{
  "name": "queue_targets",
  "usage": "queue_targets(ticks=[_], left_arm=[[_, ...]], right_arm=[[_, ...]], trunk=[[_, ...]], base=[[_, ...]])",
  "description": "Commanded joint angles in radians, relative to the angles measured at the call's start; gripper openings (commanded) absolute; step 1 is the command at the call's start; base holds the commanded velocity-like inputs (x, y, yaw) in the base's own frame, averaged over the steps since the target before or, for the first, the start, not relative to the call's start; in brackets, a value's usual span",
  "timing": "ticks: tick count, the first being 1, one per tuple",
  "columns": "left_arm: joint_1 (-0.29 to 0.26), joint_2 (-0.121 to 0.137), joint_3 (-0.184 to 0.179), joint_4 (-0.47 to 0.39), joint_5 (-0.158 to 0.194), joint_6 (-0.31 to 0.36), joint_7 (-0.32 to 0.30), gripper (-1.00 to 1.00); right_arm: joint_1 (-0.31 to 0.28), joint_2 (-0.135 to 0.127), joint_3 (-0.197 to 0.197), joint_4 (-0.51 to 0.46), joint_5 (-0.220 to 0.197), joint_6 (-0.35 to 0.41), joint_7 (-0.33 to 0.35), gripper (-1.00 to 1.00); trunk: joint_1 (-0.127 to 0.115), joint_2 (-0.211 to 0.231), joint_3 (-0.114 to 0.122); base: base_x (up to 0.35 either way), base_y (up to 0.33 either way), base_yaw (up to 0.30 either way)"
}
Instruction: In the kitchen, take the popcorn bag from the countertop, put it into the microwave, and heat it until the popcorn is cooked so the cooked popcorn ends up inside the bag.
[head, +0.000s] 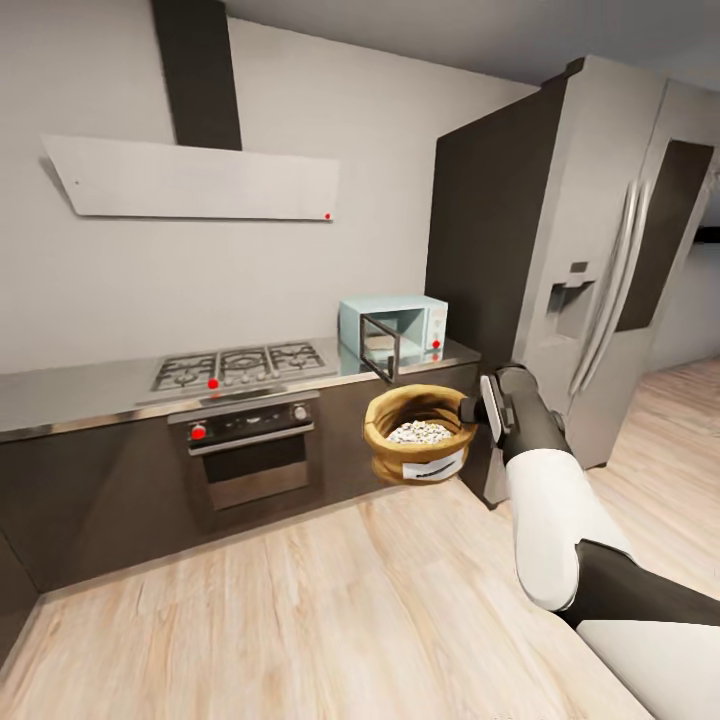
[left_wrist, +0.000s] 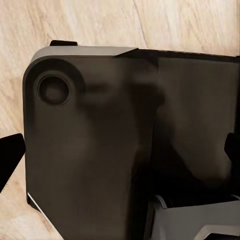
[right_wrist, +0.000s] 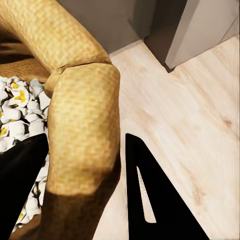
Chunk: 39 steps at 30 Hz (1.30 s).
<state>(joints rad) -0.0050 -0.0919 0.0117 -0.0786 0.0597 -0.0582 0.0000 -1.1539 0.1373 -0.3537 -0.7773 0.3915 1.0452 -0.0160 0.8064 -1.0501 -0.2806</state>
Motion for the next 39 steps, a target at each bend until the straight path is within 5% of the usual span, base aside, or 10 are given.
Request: queue_targets(ticks=[1,39], left_arm=[[-0.001,0.0,0.001,0.0,0.006,-0.003,0.0,1.0],[-0.001,0.0,0.001,0.001,0.006,-0.003,0.0,1.0]], right_arm=[[-0.001,0.002,-0.004,0.0,0.0,0.002,-0.002,-1.0],[-0.001,0.002,-0.004,0.0,-0.001,0.002,0.011,-1.0]], trunk=[[0.0,-0.001,-0.001],[0.0,-0.001,-0.001]], base=[[0.0,0.0,-0.266],[0.0,0.0,-0.231]])
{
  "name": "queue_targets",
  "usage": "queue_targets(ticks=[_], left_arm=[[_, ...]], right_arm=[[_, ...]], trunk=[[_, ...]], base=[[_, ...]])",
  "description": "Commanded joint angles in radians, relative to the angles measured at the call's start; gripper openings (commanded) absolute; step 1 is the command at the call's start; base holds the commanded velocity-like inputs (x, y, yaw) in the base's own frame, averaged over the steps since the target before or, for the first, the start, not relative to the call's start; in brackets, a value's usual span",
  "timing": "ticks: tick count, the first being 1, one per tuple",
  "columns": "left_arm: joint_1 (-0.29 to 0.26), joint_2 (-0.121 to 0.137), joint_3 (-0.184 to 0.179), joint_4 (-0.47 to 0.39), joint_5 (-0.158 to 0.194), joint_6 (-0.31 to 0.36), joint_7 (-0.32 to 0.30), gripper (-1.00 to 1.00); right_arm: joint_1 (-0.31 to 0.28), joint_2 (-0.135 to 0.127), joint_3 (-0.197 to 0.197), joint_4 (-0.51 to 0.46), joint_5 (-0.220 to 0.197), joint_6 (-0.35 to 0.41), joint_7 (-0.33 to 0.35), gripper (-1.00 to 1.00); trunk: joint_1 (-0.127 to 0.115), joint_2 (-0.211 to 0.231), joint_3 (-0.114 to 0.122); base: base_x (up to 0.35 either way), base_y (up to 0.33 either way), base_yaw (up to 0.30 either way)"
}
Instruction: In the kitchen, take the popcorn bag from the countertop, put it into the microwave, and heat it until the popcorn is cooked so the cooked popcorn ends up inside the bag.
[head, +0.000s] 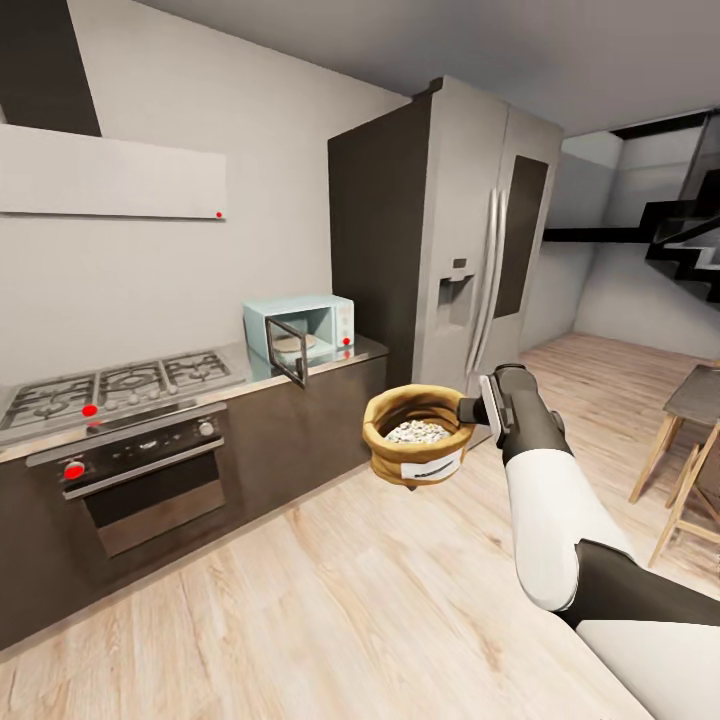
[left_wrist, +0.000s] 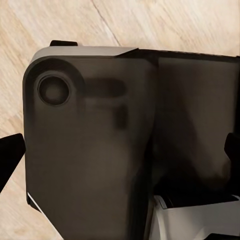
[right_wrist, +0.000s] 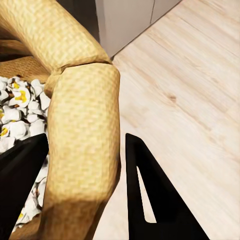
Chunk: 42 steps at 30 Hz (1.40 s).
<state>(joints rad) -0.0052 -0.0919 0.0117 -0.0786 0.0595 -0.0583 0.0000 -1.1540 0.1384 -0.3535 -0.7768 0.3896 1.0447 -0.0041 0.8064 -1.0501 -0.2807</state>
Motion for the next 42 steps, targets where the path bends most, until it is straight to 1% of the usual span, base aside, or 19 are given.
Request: queue_targets(ticks=[1,13,39,42], left_arm=[[0.0,0.0,0.001,0.0,0.006,-0.003,0.0,1.0],[0.0,0.0,0.001,0.001,0.005,-0.003,-0.001,1.0],[0.0,0.001,0.001,0.002,0.006,-0.003,0.0,1.0],[-0.001,0.0,0.001,0.002,0.006,-0.003,-0.001,1.0]], right_arm=[[-0.001,0.001,-0.004,-0.001,0.0,0.002,0.0,-1.0],[-0.001,0.001,-0.003,-0.001,0.001,0.002,-0.003,-1.0],[-0.001,0.002,-0.002,0.0,0.001,0.002,-0.01,-1.0],[-0.001,0.003,-0.002,0.001,-0.003,0.002,-0.003,-1.0]], trunk=[[0.0,-0.001,-0.001],[0.0,-0.001,-0.001],[0.0,-0.001,-0.001],[0.0,-0.001,-0.001]], base=[[0.0,0.0,-0.002],[0.025,0.0,0.0],[0.314,0.0,0.0],[0.32,0.0,0.0]])
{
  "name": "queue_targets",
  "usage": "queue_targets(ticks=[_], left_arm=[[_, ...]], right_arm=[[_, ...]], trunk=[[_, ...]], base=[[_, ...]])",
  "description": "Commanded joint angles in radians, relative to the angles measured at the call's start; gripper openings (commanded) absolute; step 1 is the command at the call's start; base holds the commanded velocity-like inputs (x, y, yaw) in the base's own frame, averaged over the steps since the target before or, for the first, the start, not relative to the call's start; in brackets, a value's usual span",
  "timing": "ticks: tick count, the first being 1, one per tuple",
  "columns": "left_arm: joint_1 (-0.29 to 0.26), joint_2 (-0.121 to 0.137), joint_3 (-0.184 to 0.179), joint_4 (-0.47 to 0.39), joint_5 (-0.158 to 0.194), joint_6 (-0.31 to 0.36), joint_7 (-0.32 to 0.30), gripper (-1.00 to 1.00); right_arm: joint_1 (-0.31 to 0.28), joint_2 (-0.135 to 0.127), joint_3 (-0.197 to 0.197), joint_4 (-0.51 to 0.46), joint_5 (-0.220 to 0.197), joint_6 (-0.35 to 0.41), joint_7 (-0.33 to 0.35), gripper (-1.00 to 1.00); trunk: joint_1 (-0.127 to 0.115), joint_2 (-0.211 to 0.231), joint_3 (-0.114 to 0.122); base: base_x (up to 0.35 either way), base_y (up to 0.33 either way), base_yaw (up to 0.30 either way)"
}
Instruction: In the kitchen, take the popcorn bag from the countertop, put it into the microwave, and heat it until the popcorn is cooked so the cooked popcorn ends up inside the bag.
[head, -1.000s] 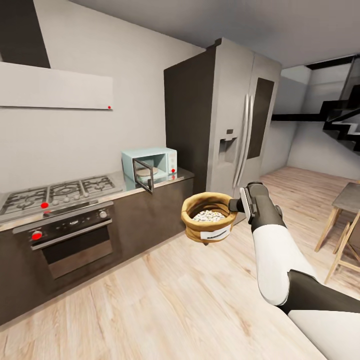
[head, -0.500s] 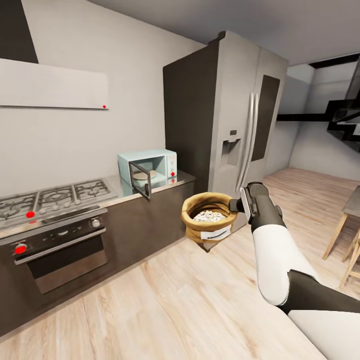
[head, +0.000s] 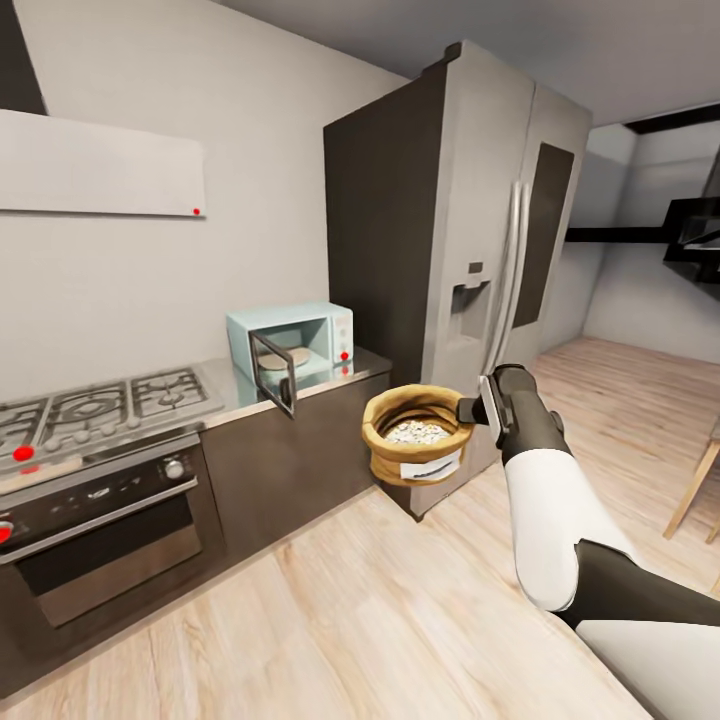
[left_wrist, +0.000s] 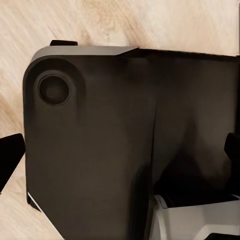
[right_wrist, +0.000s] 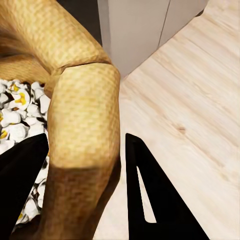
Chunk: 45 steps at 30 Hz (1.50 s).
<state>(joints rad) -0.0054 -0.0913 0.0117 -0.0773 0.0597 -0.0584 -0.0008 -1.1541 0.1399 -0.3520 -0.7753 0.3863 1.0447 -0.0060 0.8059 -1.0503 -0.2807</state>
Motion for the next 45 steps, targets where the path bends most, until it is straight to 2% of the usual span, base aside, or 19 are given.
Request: queue_targets(ticks=[1,4,11,23,31,35,39,45], left_arm=[[0.0,0.0,0.001,0.001,0.006,-0.003,0.0,1.0],[0.0,-0.001,0.002,0.0,0.006,-0.003,0.001,1.0],[0.0,-0.001,0.002,-0.001,0.006,-0.003,0.001,1.0],[0.0,-0.001,0.002,0.0,0.006,-0.003,0.001,1.0],[-0.001,-0.001,0.002,-0.001,0.006,-0.003,0.001,1.0],[0.0,-0.001,0.002,-0.001,0.006,-0.003,0.001,1.0],[-0.001,-0.001,0.002,-0.001,0.006,-0.003,0.001,1.0],[0.0,-0.001,0.002,-0.001,0.006,-0.003,0.0,1.0]], right_arm=[[-0.001,0.001,-0.004,-0.001,0.0,0.002,0.001,-1.0],[-0.012,0.013,0.001,0.012,0.007,0.002,-0.004,-1.0],[0.003,0.002,0.002,-0.006,0.022,0.002,-0.006,-1.0],[0.003,0.0,0.002,-0.009,0.019,0.002,-0.008,-1.0],[-0.036,0.002,0.006,-0.009,0.02,0.002,-0.01,-1.0],[-0.085,0.006,0.007,0.007,0.017,0.002,-0.012,-1.0],[-0.144,0.007,0.007,0.074,0.017,0.002,-0.012,-1.0],[-0.151,0.011,0.006,0.086,0.017,0.002,-0.011,-1.0]], trunk=[[0.001,-0.001,-0.001],[0.001,-0.001,-0.001],[0.001,-0.001,-0.001],[0.001,-0.001,-0.001],[0.001,-0.001,-0.001],[0.001,-0.001,-0.001],[0.001,-0.001,-0.001],[0.001,-0.001,-0.001]], base=[[0.321,0.0,0.0],[0.107,0.0,0.0],[0.0,0.0,0.0],[0.0,0.0,0.0],[0.0,0.0,0.0],[0.0,0.0,0.0],[0.0,0.0,0.0],[0.0,0.0,0.0]])
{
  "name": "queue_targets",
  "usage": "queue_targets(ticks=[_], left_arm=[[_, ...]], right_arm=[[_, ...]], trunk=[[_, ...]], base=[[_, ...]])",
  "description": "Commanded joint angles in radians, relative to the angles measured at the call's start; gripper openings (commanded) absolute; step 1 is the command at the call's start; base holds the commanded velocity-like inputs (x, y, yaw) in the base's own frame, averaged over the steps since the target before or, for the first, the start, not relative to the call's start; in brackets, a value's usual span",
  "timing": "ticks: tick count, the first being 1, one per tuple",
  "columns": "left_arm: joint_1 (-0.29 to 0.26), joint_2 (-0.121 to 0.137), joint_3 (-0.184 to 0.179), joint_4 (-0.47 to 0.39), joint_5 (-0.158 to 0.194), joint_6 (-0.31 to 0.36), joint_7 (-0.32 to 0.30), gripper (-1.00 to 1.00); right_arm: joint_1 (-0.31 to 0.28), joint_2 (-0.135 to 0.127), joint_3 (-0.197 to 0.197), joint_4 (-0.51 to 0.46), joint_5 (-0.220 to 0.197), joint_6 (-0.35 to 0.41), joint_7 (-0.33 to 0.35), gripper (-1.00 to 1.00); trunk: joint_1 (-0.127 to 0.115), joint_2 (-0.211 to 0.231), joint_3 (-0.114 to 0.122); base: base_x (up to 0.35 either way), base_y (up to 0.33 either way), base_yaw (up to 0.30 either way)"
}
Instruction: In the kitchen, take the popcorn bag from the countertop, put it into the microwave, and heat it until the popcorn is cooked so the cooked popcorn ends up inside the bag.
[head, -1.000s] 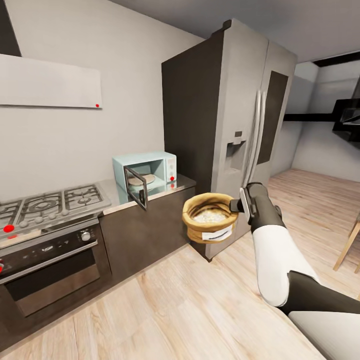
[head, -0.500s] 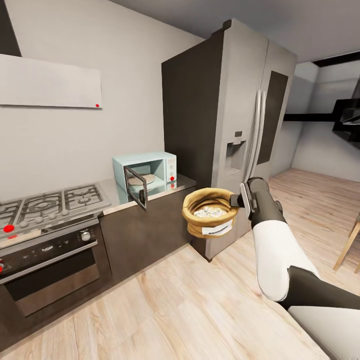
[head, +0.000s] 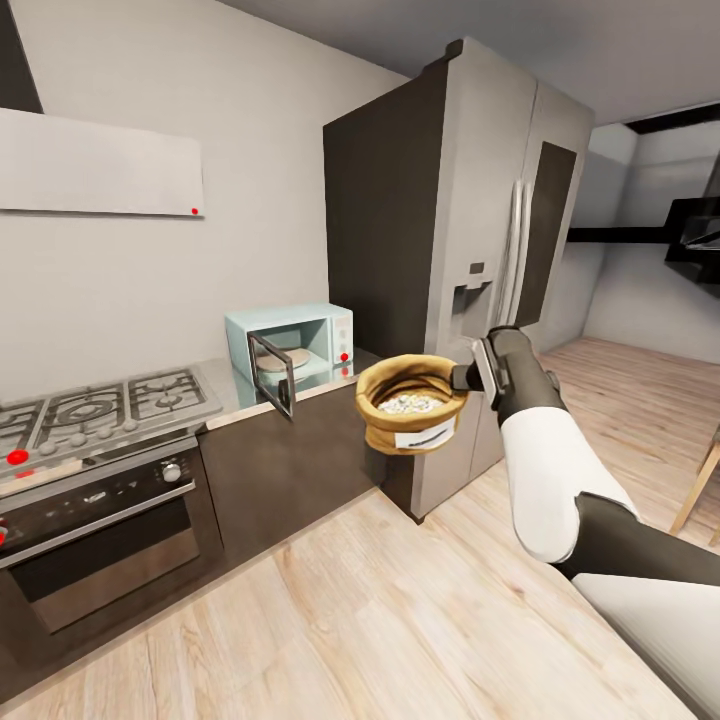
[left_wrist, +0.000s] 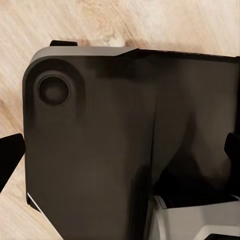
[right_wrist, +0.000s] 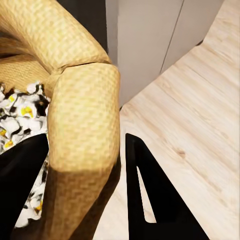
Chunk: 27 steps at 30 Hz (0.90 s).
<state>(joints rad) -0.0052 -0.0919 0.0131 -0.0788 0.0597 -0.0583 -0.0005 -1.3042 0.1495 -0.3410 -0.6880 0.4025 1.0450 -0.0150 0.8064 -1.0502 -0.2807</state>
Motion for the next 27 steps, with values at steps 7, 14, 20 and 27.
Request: queue_targets(ticks=[7,14,20,27], left_arm=[[0.0,-0.001,-0.002,0.002,0.006,-0.002,-0.001,1.0],[0.0,0.0,-0.002,0.002,0.007,-0.001,0.0,1.0],[0.0,0.0,-0.002,0.002,0.008,-0.002,0.0,1.0],[0.0,0.001,-0.001,0.002,0.008,-0.003,0.0,1.0]], right_arm=[[-0.001,0.002,-0.005,-0.002,-0.009,0.002,0.001,-1.0],[-0.001,0.001,-0.006,-0.009,-0.006,0.002,0.001,-1.0],[-0.001,0.004,-0.005,-0.01,-0.008,0.002,0.006,-1.0],[-0.001,0.004,-0.004,-0.016,-0.008,0.002,0.007,-1.0]], trunk=[[0.0,-0.001,-0.001],[0.0,-0.001,-0.001],[0.0,-0.001,-0.001],[0.0,-0.001,-0.001]], base=[[0.114,-0.016,0.0],[0.315,-0.125,0.0],[0.316,-0.13,0.0],[0.301,-0.118,0.14]])
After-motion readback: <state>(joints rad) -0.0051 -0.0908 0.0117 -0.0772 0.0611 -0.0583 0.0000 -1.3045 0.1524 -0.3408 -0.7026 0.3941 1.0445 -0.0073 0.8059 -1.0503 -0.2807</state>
